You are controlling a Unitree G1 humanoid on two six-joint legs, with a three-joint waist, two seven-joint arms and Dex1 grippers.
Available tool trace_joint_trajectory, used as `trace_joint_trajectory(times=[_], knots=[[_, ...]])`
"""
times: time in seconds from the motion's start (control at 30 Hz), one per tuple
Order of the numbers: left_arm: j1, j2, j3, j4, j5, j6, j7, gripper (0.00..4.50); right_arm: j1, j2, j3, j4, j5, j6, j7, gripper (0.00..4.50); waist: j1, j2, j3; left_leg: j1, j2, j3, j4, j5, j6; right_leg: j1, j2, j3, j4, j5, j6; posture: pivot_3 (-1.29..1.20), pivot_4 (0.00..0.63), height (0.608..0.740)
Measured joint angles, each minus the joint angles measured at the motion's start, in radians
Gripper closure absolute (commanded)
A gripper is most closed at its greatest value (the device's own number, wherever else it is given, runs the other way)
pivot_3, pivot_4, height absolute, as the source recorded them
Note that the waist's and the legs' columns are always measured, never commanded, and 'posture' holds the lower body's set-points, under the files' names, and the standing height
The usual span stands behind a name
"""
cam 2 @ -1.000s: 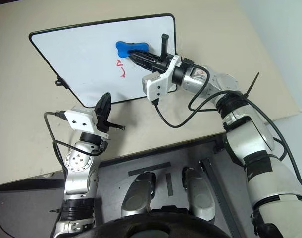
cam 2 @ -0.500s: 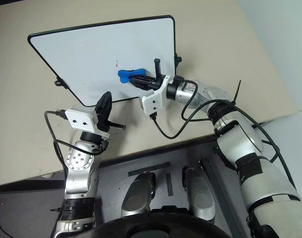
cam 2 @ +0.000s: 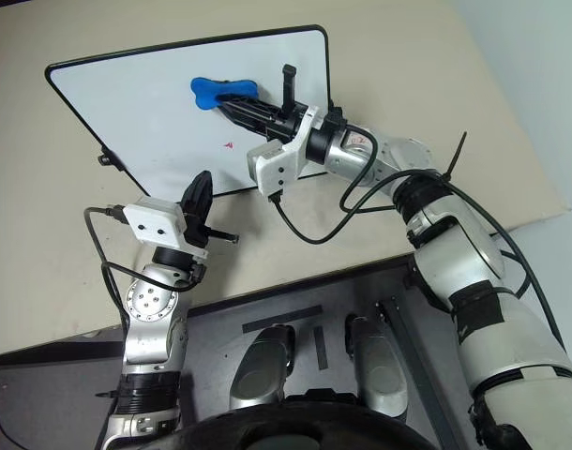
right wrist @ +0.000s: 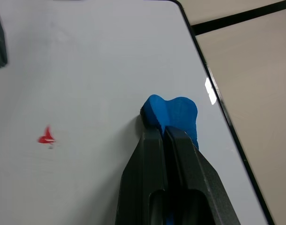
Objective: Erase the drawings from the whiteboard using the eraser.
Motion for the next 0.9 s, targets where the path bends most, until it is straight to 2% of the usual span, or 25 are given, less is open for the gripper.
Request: trace_joint_trajectory(times=[0.27, 0.47, 0.9], knots=[[-0.001, -0.001, 0.0, 0.001, 0.001, 0.0, 0.0, 4.5, 0.061, 0.043, 0.066, 0.089, -0.007, 0.012, 0.104, 4.45, 0.0, 0.0, 0.0, 0.0, 0.0, 0.0, 0.001, 0.0, 0.0, 0.0, 0.0, 0.0, 0.0, 0.001, 0.0, 0.0, 0.15, 0.74], [-0.004, -0.001, 0.0, 0.001, 0.001, 0.0, 0.0, 4.5, 0.061, 0.05, 0.068, 0.1, -0.007, 0.024, 0.111, 4.45, -0.001, 0.0, 0.0, 0.001, 0.0, 0.0, 0.001, 0.0, 0.0, 0.0, 0.0, 0.0, 0.001, 0.001, -0.001, 0.0, 0.15, 0.74], [-0.015, -0.001, -0.002, 0.004, 0.002, -0.001, -0.002, 4.5, 0.056, -0.024, 0.068, 0.0, -0.071, 0.065, -0.143, 4.45, 0.002, 0.0, 0.0, 0.001, 0.0, 0.0, 0.002, 0.0, 0.001, 0.0, 0.0, 0.0, 0.001, 0.004, -0.001, 0.0, 0.15, 0.74]])
